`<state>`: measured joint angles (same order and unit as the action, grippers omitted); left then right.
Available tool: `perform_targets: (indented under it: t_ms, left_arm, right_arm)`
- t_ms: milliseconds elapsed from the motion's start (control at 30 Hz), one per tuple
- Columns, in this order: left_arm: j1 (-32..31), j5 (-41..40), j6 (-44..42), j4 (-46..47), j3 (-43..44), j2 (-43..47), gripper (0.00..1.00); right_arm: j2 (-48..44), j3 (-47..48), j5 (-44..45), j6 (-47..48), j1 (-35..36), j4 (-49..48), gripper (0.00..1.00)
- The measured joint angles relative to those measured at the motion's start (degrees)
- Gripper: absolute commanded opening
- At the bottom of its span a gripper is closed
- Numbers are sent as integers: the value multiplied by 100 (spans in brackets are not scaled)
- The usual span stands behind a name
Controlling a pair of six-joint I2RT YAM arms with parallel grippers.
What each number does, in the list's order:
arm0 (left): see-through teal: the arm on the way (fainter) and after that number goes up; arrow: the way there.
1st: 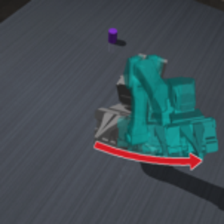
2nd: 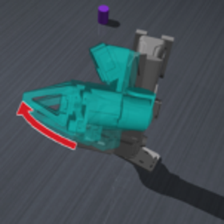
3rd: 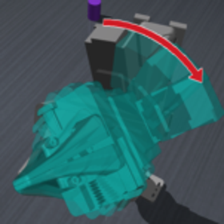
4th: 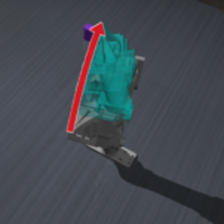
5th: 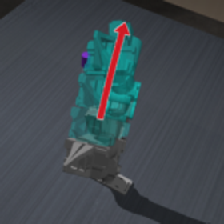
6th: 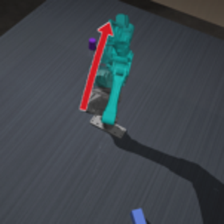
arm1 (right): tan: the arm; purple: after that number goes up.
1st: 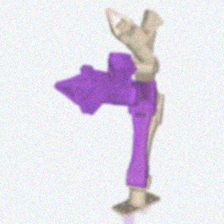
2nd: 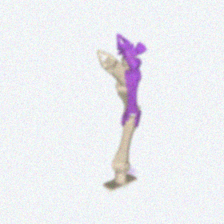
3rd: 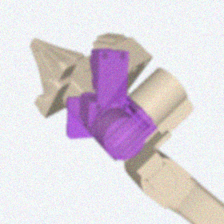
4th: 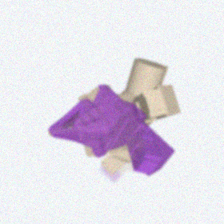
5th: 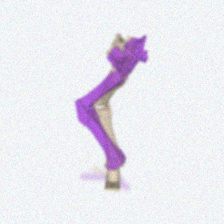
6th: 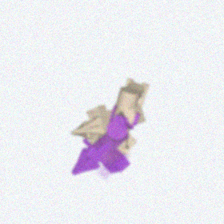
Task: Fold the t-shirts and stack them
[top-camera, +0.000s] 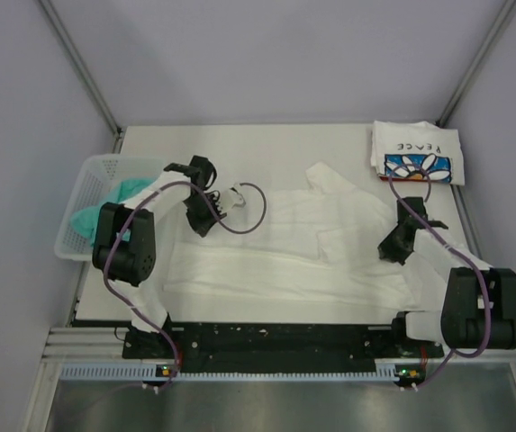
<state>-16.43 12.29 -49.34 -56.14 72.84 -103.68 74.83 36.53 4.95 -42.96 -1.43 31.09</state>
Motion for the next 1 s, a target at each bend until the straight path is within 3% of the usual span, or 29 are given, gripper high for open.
perform_targets:
  t_ms: [200,267,333,500,633,1000]
  left_arm:
    - [503,26,48,2,772,-160,22]
    - [713,42,79,-68,1200,-382,25]
    - [879,42,107,-144,1639,-610,31]
    - [1062,26,133,-256,2496,-1060,41]
    - [1049,20,179,-382,3101,-1451,46]
    - [1268,28,678,-393,4205,-2538,55]
  right_arm:
    - [-44,2,-26,243,-20,33,0]
    - [-55,142,-55,527,15,236,10]
    - [-57,474,-120,876,127,437,30]
    - [136,2157,-470,1709,409,492,62]
    - [1060,3899,-621,2090,444,310,74]
    - [5272,7724,-870,2481,933,352,69]
